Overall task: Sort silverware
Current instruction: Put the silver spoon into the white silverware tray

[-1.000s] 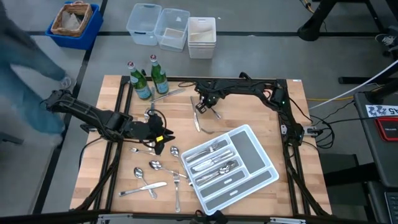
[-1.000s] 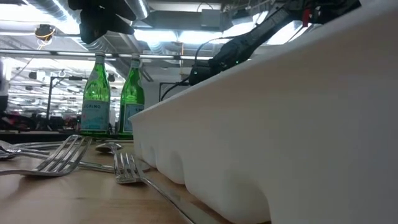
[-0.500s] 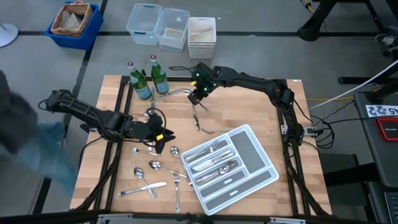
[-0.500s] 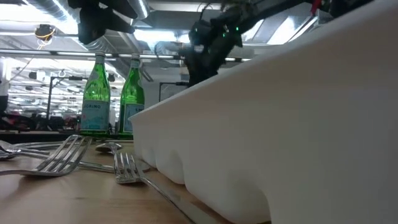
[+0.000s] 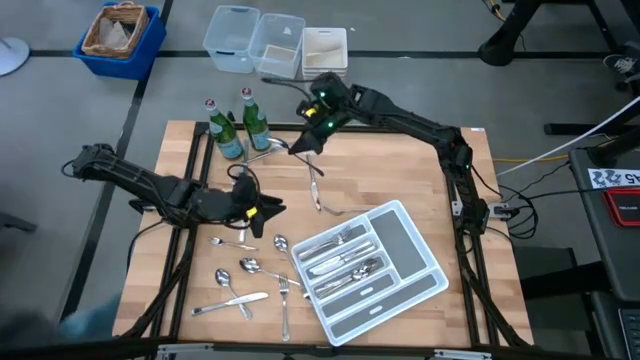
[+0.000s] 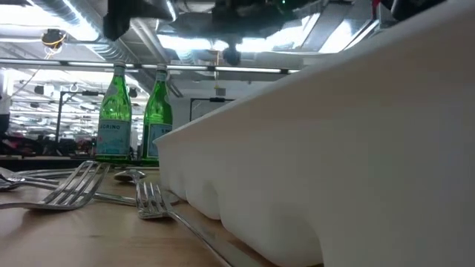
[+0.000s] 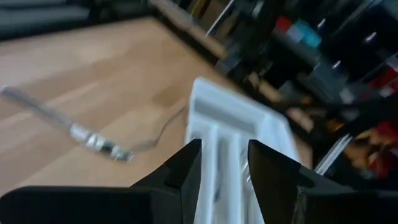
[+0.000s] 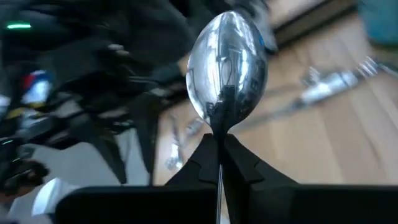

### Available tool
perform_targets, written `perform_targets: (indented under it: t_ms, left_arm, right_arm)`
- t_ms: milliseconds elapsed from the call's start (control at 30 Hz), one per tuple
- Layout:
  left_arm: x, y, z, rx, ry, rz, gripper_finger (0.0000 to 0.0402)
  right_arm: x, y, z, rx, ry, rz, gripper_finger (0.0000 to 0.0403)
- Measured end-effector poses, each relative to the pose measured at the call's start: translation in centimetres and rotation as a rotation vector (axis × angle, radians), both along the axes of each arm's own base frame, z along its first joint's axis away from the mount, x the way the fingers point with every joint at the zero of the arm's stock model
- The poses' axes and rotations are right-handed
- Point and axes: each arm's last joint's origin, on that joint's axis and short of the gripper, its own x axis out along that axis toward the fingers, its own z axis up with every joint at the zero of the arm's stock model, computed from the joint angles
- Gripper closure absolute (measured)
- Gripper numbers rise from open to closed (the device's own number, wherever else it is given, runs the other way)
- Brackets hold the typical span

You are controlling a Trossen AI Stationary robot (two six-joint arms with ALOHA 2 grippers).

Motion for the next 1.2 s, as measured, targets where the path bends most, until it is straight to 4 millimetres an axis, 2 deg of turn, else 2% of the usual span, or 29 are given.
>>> perform_targets:
  t_ms: [167,300,500,700,1033,1200]
  left_arm:
    - [-0.2,0.3,2.1,0.067,-0.163,0.049,0.028]
    - [-0.2,0.5,2.9,0.124,-0.209,0.053,0.028]
    - [0.2,1.8,3.7,0.204,-0.261,0.107,0.028]
    - [0.4,3.0,4.3,0.318,-0.269,0.144,0.0272]
    - [0.5,3.9,4.3,0.396,-0.229,0.176,0.0191]
    - [0.5,3.9,4.3,0.408,-0.225,0.174,0.0171]
  right_arm:
    - [0.1,0.2,3.0,-0.02,-0.204,0.104,0.0397]
    - [0.1,0.4,5.2,-0.048,-0.368,0.205,0.0397]
    - [0.4,1.1,7.1,-0.11,-0.557,0.299,0.0396]
    - [0.8,2.3,7.7,-0.168,-0.642,0.329,0.0396]
    - [1.3,3.6,7.7,-0.28,-0.709,0.335,0.0394]
    - [1.5,3.6,7.7,-0.355,-0.736,0.293,0.0394]
